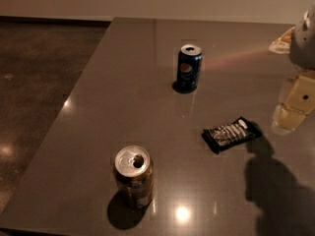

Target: Move orange can near rxbar chocolate

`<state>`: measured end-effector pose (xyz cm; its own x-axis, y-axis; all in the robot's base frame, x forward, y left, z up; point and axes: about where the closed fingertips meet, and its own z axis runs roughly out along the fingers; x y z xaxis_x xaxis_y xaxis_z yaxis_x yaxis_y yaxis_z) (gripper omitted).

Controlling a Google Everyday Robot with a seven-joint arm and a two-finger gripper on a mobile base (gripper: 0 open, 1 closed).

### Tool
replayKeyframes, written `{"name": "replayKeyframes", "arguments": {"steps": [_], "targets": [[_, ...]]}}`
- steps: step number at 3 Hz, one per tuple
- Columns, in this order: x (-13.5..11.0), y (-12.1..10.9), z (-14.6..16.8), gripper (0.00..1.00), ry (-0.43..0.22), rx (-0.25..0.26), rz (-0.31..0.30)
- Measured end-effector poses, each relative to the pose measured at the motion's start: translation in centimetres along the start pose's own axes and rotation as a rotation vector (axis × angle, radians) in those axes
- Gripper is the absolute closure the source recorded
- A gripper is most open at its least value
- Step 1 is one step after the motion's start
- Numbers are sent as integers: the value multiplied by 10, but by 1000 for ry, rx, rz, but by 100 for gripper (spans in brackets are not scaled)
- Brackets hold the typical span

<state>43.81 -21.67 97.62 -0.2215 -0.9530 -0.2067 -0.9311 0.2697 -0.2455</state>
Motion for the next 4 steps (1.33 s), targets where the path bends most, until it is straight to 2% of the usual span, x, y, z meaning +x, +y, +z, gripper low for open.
{"name": "replayKeyframes", "arguments": {"steps": [1,2,3,4], "targets": [[0,0,0,0,0,0,0],[-10,5,1,0,-39,-6,-8],[-33,24,7,0,-119,-33,-54],[-70,55,15,0,-257,-97,-126]]}}
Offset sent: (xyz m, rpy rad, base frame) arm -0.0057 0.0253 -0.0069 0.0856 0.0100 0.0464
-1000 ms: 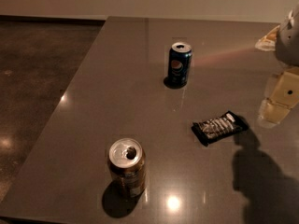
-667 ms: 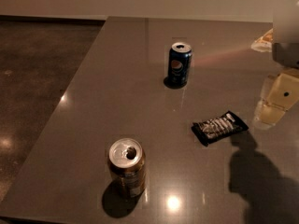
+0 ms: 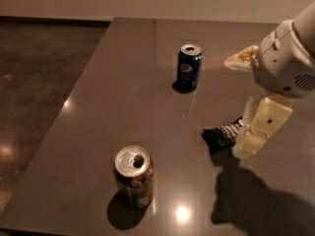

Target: Move orange can near rxbar chocolate

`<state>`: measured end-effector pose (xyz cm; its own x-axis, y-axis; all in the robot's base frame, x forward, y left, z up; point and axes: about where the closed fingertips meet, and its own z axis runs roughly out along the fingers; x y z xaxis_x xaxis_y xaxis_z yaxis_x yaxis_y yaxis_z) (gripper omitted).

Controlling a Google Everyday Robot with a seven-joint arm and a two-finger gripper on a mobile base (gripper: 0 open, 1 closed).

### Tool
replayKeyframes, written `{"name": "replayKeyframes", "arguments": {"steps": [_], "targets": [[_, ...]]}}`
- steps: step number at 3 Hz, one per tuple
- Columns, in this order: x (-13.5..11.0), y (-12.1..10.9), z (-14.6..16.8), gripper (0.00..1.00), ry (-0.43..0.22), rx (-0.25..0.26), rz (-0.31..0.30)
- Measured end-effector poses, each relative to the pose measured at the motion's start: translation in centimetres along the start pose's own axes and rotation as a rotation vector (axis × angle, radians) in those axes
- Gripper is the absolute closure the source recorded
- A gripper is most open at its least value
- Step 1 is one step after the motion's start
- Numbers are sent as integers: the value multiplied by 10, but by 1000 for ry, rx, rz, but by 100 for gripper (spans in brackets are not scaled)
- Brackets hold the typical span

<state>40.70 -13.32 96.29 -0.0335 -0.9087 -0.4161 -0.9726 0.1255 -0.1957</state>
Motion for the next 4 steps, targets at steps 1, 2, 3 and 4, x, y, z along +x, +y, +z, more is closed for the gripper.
{"name": "replayKeyframes", "arguments": {"steps": [1,2,3,4], "targets": [[-34,27,18,0,-121,-67,-57],[-63,49,37,0,-200,-115,-106],[-83,64,59,0,-245,-145,-133],[-96,73,77,0,-285,-154,-140]]}}
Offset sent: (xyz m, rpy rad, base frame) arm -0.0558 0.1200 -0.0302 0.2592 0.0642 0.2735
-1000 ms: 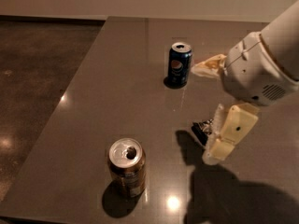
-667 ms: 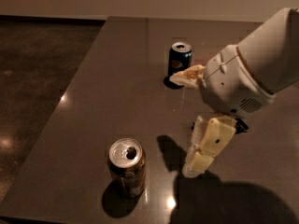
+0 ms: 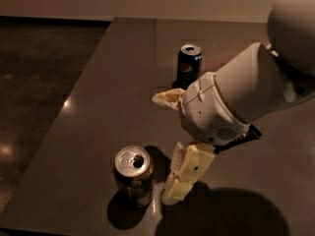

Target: Move orange can near rxbar chocolate

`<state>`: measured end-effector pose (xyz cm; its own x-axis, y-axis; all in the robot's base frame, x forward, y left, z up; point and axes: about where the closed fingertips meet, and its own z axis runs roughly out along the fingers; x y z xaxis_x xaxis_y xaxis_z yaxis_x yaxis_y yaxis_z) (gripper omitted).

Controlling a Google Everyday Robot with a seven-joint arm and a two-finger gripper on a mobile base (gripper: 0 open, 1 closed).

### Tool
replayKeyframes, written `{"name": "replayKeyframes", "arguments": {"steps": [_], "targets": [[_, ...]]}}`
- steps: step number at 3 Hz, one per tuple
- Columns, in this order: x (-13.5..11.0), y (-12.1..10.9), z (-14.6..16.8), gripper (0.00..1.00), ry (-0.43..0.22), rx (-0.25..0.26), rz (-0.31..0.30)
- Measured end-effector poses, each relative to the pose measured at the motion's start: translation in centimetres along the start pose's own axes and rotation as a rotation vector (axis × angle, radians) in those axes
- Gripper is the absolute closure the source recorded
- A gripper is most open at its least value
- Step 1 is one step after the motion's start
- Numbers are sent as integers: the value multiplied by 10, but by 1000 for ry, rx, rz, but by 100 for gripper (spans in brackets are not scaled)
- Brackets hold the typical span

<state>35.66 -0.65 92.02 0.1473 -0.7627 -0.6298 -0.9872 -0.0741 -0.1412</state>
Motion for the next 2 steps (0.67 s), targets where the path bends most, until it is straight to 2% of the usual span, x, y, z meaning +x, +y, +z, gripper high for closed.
{"name": "replayKeyframes", "arguments": {"steps": [2], "targets": [[-14,11,25,0,-59,-23,-26]]}}
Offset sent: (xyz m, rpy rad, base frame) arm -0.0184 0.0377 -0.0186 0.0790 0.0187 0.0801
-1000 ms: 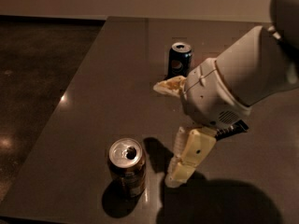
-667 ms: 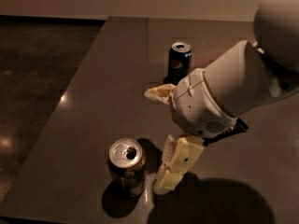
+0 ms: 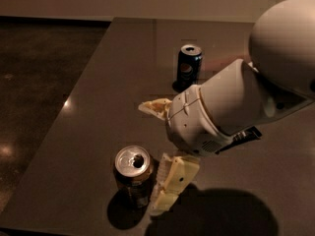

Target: Move orange can near rxbar chocolate

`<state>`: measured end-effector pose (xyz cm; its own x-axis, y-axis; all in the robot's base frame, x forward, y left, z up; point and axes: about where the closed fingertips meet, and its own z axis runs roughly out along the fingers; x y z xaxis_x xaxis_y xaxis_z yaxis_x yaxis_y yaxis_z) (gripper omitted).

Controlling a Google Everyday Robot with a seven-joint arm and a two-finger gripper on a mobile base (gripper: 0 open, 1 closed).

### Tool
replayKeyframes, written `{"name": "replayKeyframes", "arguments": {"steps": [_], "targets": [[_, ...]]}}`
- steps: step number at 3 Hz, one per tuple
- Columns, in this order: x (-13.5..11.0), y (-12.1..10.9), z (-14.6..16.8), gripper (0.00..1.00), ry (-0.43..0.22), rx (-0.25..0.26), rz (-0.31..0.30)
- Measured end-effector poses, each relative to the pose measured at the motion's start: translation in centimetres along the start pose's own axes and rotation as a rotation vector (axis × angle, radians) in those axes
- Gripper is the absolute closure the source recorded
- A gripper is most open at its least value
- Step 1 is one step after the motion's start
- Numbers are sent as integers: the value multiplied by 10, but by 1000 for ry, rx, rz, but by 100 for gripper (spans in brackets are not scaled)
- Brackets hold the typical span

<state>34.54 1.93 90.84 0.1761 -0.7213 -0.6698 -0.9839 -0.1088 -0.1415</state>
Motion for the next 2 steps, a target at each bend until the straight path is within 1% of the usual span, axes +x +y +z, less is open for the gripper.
{"name": "replayKeyframes", "arguments": {"steps": [1,2], "targets": [[-6,7,9,0,-12,-32,-17],[-11,13,14,18,-22,-62,-32]]}}
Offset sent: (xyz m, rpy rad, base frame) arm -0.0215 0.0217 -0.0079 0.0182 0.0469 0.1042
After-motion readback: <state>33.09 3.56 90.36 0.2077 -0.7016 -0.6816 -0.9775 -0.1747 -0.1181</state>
